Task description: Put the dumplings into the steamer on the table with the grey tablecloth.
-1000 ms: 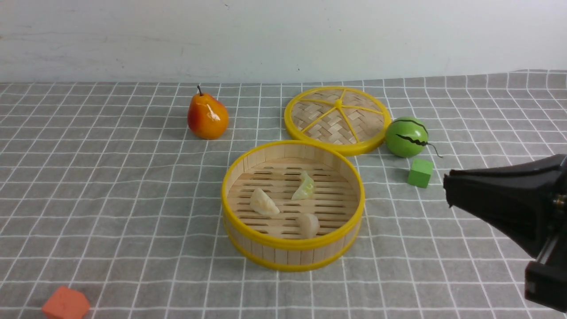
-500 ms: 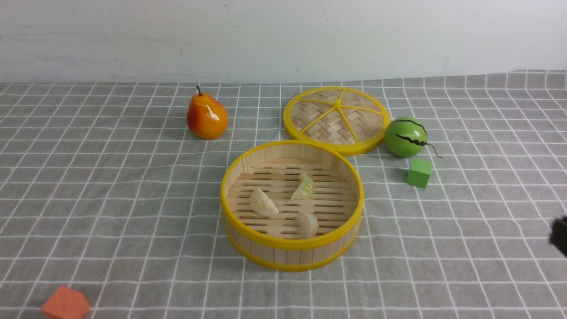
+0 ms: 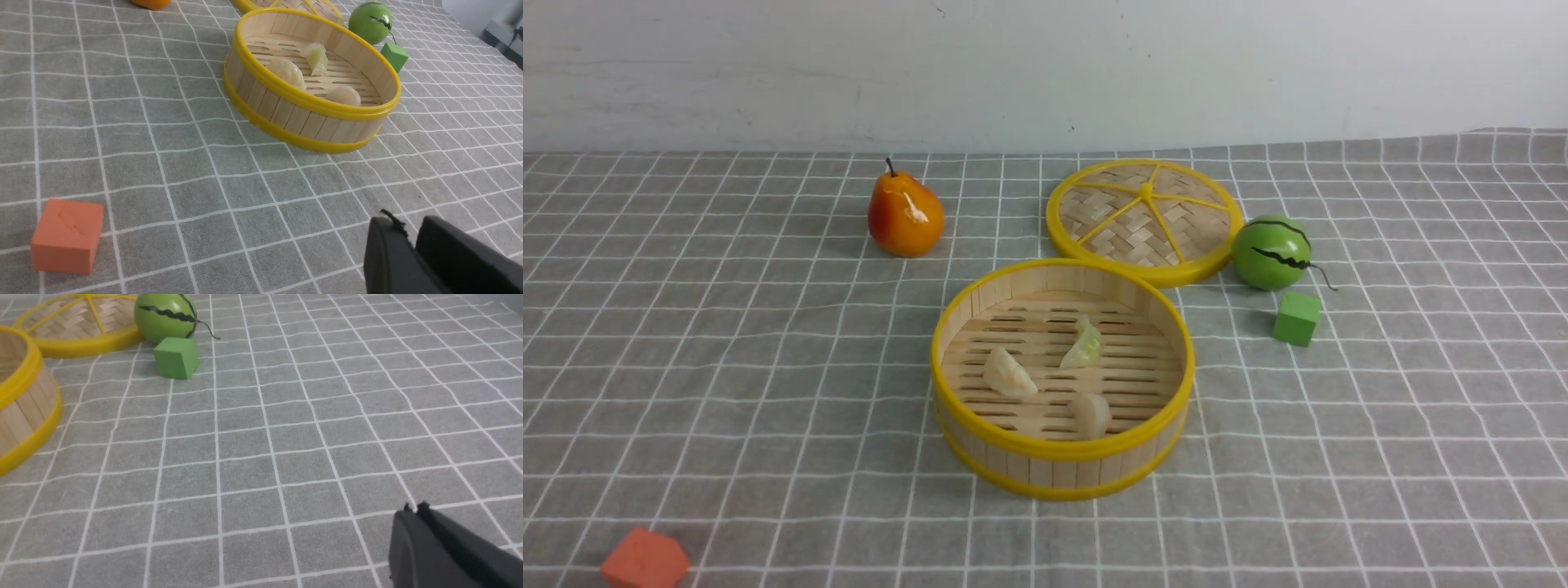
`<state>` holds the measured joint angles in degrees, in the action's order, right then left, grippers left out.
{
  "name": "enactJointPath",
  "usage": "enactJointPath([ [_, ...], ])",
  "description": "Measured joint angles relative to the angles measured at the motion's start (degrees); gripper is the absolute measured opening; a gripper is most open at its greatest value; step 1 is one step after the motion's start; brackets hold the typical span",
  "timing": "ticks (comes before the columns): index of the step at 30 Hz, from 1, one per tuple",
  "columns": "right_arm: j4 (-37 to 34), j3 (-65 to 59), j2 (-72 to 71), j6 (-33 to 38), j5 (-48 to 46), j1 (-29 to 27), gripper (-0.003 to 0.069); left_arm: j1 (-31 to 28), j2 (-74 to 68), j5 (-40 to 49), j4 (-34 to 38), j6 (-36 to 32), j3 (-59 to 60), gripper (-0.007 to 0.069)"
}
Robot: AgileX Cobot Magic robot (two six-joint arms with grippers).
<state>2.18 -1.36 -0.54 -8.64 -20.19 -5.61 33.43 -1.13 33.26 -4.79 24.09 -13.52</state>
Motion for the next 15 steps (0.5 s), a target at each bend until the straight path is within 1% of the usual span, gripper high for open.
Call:
enactJointPath([
  [5,0.1,0.3,0.0,0.0,-1.3,2.6,-0.001,0.0,0.0,0.0,0.0,0.0,0.0,0.0109],
  [15,0.1,0.3,-0.1,-0.1,-1.4,2.9,-0.0008,0.0,0.0,0.0,0.0,0.0,0.0,0.0119],
])
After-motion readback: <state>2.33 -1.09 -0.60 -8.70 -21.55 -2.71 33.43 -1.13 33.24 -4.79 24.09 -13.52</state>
